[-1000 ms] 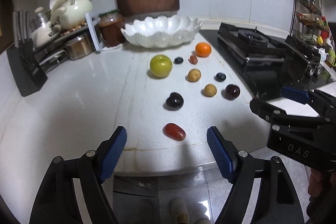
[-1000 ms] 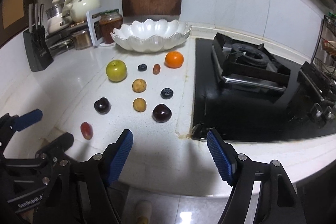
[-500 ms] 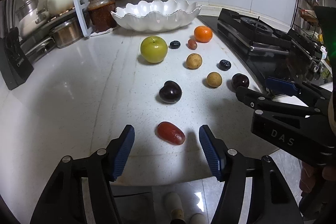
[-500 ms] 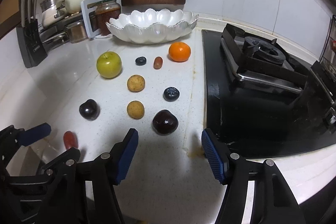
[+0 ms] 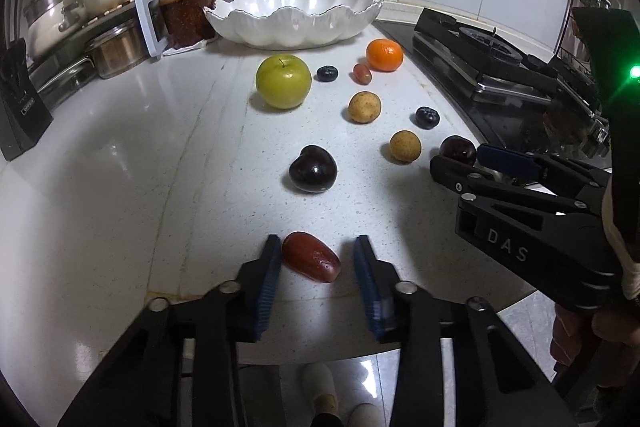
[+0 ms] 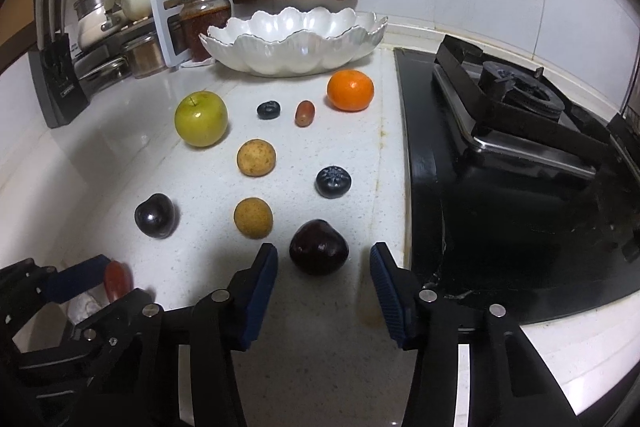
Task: Organize fruits
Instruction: 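Grasp the red date with the left tool while the right tool grasps a dark plum, then carry the red date in the left tool while the right tool carries the plum over the white bowl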
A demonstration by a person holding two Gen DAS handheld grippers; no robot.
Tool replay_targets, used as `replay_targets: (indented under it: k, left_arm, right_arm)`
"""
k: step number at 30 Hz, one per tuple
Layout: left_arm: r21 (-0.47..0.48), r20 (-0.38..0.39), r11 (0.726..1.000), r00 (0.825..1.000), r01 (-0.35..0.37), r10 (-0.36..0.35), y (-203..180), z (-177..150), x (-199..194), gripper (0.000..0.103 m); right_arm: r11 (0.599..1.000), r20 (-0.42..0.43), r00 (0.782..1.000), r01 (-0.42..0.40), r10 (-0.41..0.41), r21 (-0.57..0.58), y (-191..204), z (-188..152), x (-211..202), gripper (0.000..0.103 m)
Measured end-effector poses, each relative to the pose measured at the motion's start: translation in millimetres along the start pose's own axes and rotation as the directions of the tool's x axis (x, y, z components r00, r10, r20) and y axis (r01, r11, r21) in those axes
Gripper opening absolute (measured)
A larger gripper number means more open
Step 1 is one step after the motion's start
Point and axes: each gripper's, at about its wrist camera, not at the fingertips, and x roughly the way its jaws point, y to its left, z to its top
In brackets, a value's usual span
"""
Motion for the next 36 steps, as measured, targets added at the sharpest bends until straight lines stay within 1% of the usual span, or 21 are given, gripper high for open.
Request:
replay_targets:
  k: [2, 4, 6, 11, 23, 28, 32, 36]
  left_arm:
    - [-0.003, 0.005, 1.0, 1.0, -0.013, 0.013, 0.4, -0.2, -0.4, 0.027]
    - [-0.01, 0.005, 1.0, 1.0, -0.007, 0.007, 1.4, 0.2, -0.4, 0.026]
    - [-0.017, 0.008, 1.0, 1.0, 0.0, 0.0, 2.2, 1.0, -0.8, 0.026]
    - [-0.026, 0.024, 0.999, 1.0, 0.019, -0.018, 0.9, 4.9, -4.9, 0.026]
    - [-0.051, 0.09, 0.998, 0.995, 0.039, -0.035, 5.2, 19.7, -26.4, 0.025]
    - [-0.052, 0.122, 0.998, 0.992, 0.035, -0.028, 9.1, 30.1, -35.5, 0.025]
    - [-0.063, 0.148, 0.997, 0.988, 0.044, -0.035, 16.1, 43.4, -42.1, 0.025]
    - [-0.05, 0.174, 0.998, 0.984, 0.04, -0.031, 20.8, 56.7, -45.0, 0.025]
  right_arm:
    - [1.0, 0.004, 1.0, 0.0, 0.0, 0.0, 0.4, 0.6, 0.4, 0.042]
    - [1.0, 0.007, 1.0, 0.005, -0.004, -0.011, 1.4, 0.8, 0.4, 0.033]
    - [1.0, 0.005, 1.0, -0.013, 0.013, -0.012, 1.8, 0.3, 0.2, 0.03]
    - [0.999, 0.011, 0.999, -0.032, 0.032, 0.004, 0.6, -0.7, -4.3, 0.03]
    - [0.999, 0.058, 0.998, -0.033, 0.034, -0.012, 3.2, 3.6, -31.8, 0.03]
    - [0.999, 0.094, 0.995, -0.036, 0.038, -0.015, 5.2, 15.9, -43.9, 0.03]
    - [0.999, 0.118, 0.992, -0.041, 0.043, -0.019, 9.2, 27.0, -50.1, 0.03]
    - [0.999, 0.139, 0.989, -0.04, 0.042, -0.019, 13.3, 40.9, -52.0, 0.03]
